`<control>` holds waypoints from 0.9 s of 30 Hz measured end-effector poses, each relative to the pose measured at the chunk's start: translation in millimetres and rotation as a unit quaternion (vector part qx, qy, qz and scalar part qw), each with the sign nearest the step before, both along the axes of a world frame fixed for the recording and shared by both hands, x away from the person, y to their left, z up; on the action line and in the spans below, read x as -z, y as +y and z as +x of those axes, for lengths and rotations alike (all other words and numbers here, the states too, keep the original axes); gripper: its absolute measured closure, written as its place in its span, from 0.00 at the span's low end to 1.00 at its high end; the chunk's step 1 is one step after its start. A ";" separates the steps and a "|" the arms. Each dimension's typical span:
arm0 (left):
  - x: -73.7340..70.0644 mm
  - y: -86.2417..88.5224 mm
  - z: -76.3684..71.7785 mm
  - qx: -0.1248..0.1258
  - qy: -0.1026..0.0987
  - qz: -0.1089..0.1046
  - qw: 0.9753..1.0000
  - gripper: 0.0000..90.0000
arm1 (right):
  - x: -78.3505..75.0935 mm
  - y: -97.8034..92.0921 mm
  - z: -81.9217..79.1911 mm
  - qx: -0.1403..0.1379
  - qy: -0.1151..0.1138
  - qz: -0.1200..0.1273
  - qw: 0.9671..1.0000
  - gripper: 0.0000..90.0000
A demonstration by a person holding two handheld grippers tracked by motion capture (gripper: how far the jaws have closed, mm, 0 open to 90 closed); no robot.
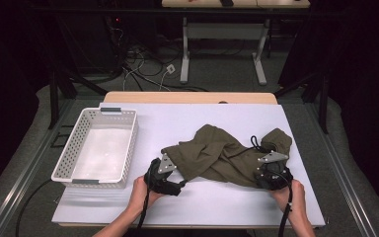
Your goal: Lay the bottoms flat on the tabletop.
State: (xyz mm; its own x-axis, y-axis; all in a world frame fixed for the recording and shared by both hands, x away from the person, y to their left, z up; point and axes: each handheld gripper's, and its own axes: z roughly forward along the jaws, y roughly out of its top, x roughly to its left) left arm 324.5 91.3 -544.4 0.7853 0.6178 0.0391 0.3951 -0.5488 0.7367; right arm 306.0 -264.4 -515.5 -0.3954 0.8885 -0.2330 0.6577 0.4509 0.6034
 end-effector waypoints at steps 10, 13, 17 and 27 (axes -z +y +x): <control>-3.3 -17.1 11.1 0.018 -0.013 0.007 1.000 0.19 | 17.5 -11.1 11.8 0.011 0.069 0.022 0.997 0.21; -3.5 -25.6 20.6 0.026 -0.002 0.008 1.000 0.17 | 23.2 -13.1 14.2 0.007 0.087 0.024 0.996 0.17; -0.2 -35.9 30.0 0.034 -0.001 0.022 0.999 0.14 | 24.8 -11.5 15.4 0.009 0.093 0.017 0.995 0.17; 12.2 -43.4 45.5 0.036 0.018 0.059 0.997 0.20 | 19.9 -18.8 14.0 -0.004 0.112 0.057 0.992 0.16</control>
State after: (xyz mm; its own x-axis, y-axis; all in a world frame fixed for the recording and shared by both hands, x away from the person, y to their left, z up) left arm 370.0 47.9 -556.6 0.8296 0.5527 0.0790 0.3764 -0.6581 0.6521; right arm 320.0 -283.2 -535.4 -0.4326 0.9009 -0.0365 0.7783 0.3936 0.4891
